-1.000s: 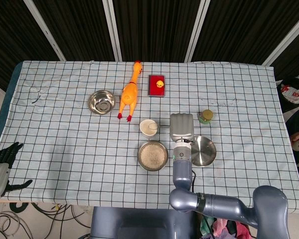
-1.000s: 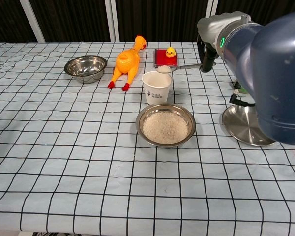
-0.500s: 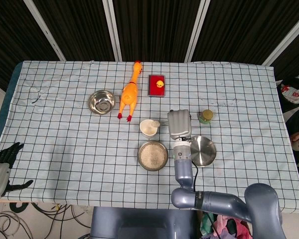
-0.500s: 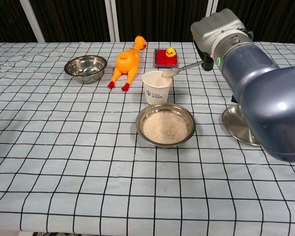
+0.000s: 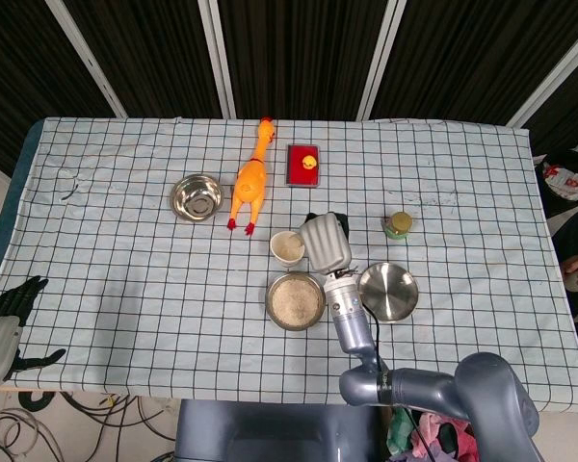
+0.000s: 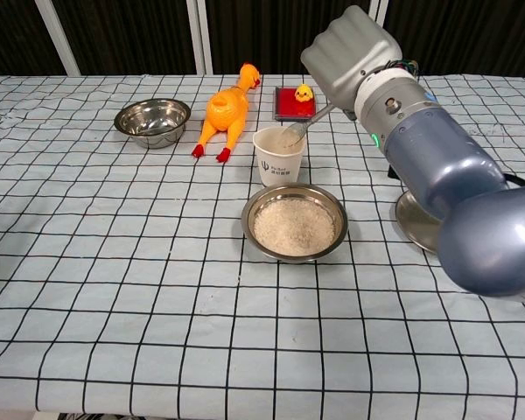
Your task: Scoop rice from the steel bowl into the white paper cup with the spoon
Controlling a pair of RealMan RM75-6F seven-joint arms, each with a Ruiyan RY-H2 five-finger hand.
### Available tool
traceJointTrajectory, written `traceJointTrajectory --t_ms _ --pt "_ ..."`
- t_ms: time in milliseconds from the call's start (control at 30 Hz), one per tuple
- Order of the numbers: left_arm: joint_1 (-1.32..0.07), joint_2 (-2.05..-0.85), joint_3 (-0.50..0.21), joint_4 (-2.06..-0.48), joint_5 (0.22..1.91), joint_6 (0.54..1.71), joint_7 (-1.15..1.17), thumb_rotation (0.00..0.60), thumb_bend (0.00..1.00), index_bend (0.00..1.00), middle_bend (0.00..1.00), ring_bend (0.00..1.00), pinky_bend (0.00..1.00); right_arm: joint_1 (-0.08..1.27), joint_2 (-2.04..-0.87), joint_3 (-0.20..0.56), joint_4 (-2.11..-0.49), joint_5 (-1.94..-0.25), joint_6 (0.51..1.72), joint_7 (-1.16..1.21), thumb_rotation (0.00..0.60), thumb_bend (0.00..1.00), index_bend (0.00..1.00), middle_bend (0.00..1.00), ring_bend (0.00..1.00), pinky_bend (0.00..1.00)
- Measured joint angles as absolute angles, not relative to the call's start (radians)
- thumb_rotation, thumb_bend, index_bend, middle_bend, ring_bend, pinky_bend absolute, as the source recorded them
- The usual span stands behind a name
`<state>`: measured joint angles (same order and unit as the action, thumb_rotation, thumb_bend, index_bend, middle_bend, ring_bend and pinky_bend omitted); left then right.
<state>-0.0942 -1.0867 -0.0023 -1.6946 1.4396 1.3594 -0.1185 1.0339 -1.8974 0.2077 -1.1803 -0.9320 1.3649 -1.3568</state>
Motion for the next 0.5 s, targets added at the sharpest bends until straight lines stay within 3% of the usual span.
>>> traceJointTrajectory --t_ms 233,500 --pt "-0.095 -1.086 -0.001 -1.696 1.442 1.357 -0.123 0.600 0.01 0.00 0.00 0.00 0.00 1.046 -1.883 0.092 -1.065 -1.124 1.334 -1.352 0.600 0.42 0.61 1.00 1.00 1.00" --pt "-0.096 -1.085 0.001 -1.700 1.443 1.354 -0.123 0.600 0.01 0.00 0.00 0.00 0.00 1.030 -1.864 0.061 -1.046 -1.201 1.318 -1.340 0.600 0.41 0.61 1.00 1.00 1.00"
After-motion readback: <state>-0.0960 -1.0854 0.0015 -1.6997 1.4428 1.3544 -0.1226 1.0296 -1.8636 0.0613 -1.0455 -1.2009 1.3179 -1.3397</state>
